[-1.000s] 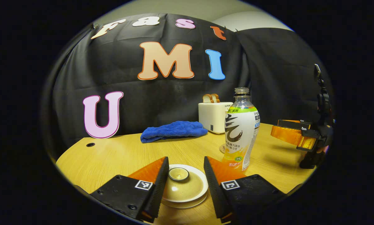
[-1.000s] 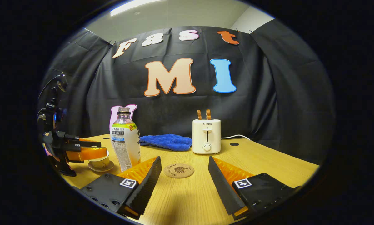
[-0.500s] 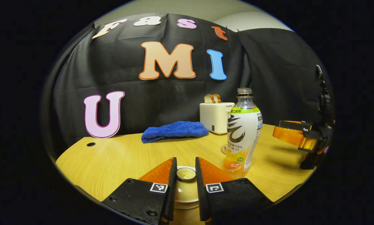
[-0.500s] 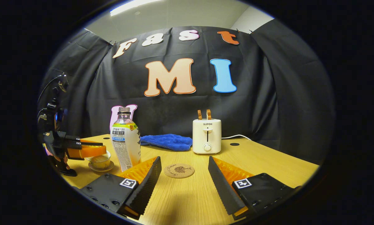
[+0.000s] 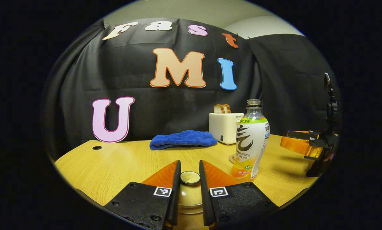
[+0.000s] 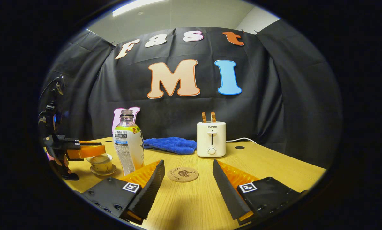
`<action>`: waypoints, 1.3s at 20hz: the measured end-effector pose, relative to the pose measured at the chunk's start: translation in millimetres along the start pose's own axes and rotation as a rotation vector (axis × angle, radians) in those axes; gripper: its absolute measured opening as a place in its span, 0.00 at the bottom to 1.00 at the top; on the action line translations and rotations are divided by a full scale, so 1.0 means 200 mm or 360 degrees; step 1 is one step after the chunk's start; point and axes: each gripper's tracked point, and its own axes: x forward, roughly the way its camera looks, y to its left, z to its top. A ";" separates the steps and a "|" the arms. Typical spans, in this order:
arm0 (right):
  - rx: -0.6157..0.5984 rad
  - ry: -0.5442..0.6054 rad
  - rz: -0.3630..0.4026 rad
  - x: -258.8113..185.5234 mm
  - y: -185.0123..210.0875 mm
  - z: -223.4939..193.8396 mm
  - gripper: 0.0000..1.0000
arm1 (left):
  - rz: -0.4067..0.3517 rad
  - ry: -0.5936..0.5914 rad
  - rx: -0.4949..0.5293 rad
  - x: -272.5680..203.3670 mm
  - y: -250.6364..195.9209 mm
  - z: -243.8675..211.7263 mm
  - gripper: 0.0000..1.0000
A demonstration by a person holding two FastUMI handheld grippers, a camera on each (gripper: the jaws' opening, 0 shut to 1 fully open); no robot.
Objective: Open the teacup lid with one hand, grasp the water bottle and pour water into the teacup with the other hand; after pouring, place the water bottle on the coaster and then close the teacup lid.
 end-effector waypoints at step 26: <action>0.0029 0.0039 0.0734 -0.06 0.51 -0.02 0.96 | 0.0606 -0.0049 0.0005 -0.34 0.40 0.01 0.28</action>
